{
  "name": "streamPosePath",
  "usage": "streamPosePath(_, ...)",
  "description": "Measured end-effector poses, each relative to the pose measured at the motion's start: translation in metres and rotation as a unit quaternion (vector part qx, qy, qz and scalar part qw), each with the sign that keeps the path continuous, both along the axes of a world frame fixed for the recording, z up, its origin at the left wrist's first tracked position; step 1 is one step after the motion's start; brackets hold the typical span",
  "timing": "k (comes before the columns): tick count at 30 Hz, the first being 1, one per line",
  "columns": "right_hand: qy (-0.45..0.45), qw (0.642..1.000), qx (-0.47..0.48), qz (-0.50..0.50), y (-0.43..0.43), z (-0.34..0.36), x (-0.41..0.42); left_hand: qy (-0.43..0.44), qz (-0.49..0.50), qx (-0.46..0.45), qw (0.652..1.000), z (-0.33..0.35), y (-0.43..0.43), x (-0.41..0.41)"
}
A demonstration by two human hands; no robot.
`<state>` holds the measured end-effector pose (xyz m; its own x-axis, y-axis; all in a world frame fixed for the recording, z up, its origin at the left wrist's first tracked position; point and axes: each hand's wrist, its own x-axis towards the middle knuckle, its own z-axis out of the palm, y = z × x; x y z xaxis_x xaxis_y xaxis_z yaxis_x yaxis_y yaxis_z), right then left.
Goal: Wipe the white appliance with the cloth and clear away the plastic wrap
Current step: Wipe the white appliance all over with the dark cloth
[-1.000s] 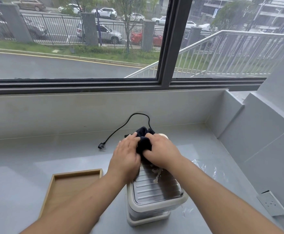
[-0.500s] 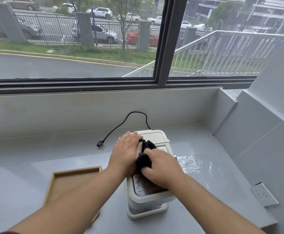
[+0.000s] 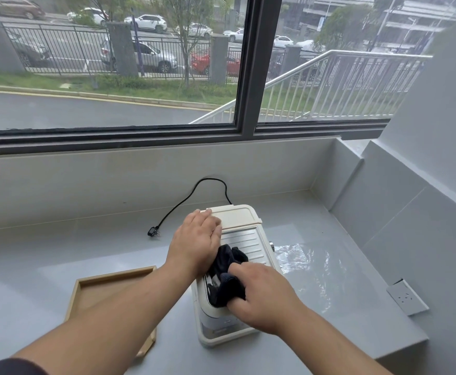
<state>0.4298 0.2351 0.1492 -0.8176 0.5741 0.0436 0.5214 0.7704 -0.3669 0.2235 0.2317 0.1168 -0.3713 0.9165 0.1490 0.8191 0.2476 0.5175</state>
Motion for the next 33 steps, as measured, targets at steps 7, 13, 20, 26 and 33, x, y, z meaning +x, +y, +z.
streamPosePath(7,-0.029,0.999,0.001,-0.032,0.028,0.006,0.013,0.013,-0.003,-0.011,1.000,-0.003,0.000,-0.001)
streamPosePath(13,-0.032,0.995,-0.015,-0.093,0.059,0.005,-0.001,0.012,-0.006,-0.022,1.000,0.001,-0.002,0.000)
streamPosePath(20,-0.042,0.992,-0.012,-0.114,0.089,0.005,-0.036,0.029,-0.019,-0.042,0.999,0.004,-0.003,0.001)
streamPosePath(26,-0.046,0.994,0.004,-0.100,0.109,0.000,-0.068,0.038,-0.002,-0.039,0.998,-0.003,0.000,-0.005)
streamPosePath(33,-0.024,0.993,0.050,-0.102,0.116,0.008,-0.091,0.020,-0.007,0.013,1.000,0.005,0.001,0.001)
